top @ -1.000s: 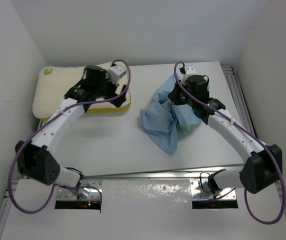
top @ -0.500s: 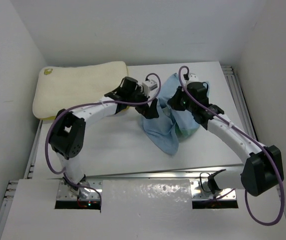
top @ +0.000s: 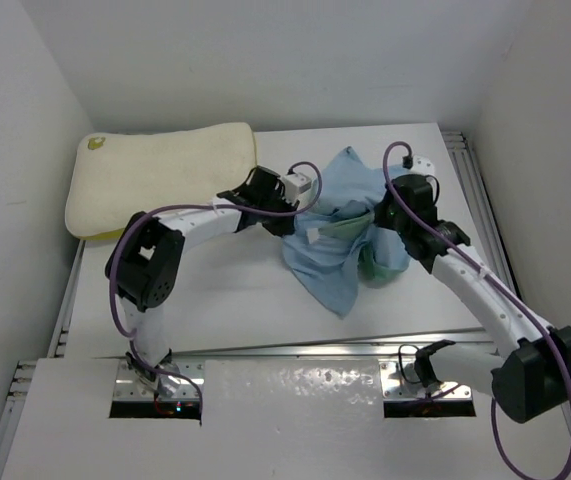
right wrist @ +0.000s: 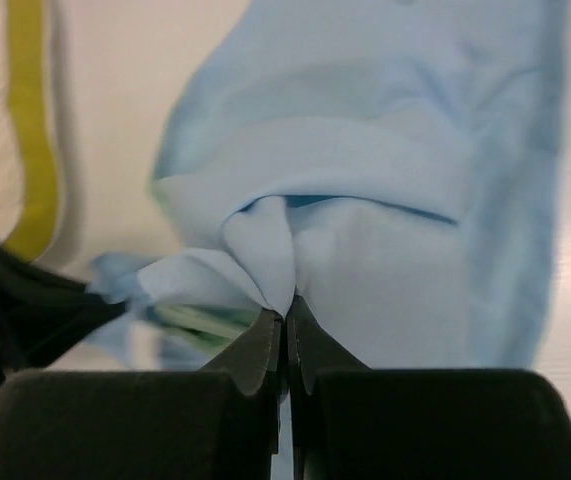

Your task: Put the pillow into the pillowcase

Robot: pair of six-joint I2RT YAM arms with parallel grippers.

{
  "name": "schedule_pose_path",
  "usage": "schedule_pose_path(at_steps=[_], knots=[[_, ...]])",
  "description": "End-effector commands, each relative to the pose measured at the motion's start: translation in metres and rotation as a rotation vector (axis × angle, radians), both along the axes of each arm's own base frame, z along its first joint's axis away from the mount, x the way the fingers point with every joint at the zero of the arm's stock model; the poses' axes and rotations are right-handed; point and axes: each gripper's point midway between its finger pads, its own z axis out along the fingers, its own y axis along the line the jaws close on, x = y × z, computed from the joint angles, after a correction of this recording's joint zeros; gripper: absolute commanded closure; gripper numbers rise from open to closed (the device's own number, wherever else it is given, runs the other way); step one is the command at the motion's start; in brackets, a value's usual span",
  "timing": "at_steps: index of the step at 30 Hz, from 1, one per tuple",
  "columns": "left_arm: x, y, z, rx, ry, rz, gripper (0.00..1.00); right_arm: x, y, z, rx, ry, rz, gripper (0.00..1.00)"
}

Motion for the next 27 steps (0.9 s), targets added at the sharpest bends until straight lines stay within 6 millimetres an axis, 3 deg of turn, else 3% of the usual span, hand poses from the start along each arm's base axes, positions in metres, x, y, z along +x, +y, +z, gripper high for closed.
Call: schedule_pose_path(at_steps=[1, 5, 9, 12, 13, 14, 16, 17, 18, 20, 21, 22, 24, 27], knots=[[0.018, 0.060, -0.001, 0.284, -0.165, -0.003, 1.00, -0.003, -0.057, 0.029, -0.132, -0.070, -0.188, 1.00], [0.017, 0.092, -0.008, 0.463, -0.265, -0.067, 1.00, -0.016, -0.072, 0.025, -0.220, -0.044, -0.191, 1.00], [0.010, 0.102, -0.011, 0.528, -0.262, -0.115, 1.00, -0.026, -0.073, 0.015, -0.235, -0.016, -0.175, 1.00], [0.014, 0.102, 0.003, 0.536, -0.283, -0.135, 0.99, -0.031, -0.077, 0.016, -0.254, -0.020, -0.171, 1.00], [0.013, 0.098, 0.010, 0.516, -0.285, -0.150, 0.90, -0.032, -0.074, 0.017, -0.253, -0.020, -0.146, 1.00], [0.003, 0.087, 0.017, 0.459, -0.265, -0.207, 0.65, -0.033, -0.061, 0.011, -0.242, 0.001, -0.058, 1.00], [-0.001, 0.059, 0.050, 0.319, -0.294, -0.277, 0.49, -0.036, -0.037, 0.003, -0.200, 0.027, 0.084, 1.00], [-0.002, 0.049, 0.071, 0.259, -0.325, -0.285, 0.36, -0.041, -0.015, 0.000, -0.132, 0.035, 0.195, 1.00], [0.001, 0.038, 0.094, 0.207, -0.371, -0.295, 0.31, -0.041, -0.006, 0.000, -0.088, 0.023, 0.222, 1.00], [-0.003, 0.019, 0.115, 0.154, -0.395, -0.346, 0.27, -0.037, 0.005, 0.009, -0.020, -0.024, 0.233, 1.00], [0.004, 0.010, 0.140, 0.135, -0.444, -0.348, 0.27, -0.036, 0.007, 0.015, 0.012, -0.041, 0.218, 1.00], [0.003, 0.002, 0.146, 0.143, -0.464, -0.358, 0.27, -0.034, 0.009, 0.020, 0.029, -0.060, 0.216, 1.00], [0.003, -0.010, 0.150, 0.168, -0.522, -0.401, 0.27, -0.029, 0.015, 0.036, 0.071, -0.102, 0.222, 1.00], [-0.011, -0.036, 0.134, 0.208, -0.578, -0.483, 0.27, -0.022, 0.020, 0.050, 0.113, -0.132, 0.214, 1.00]])
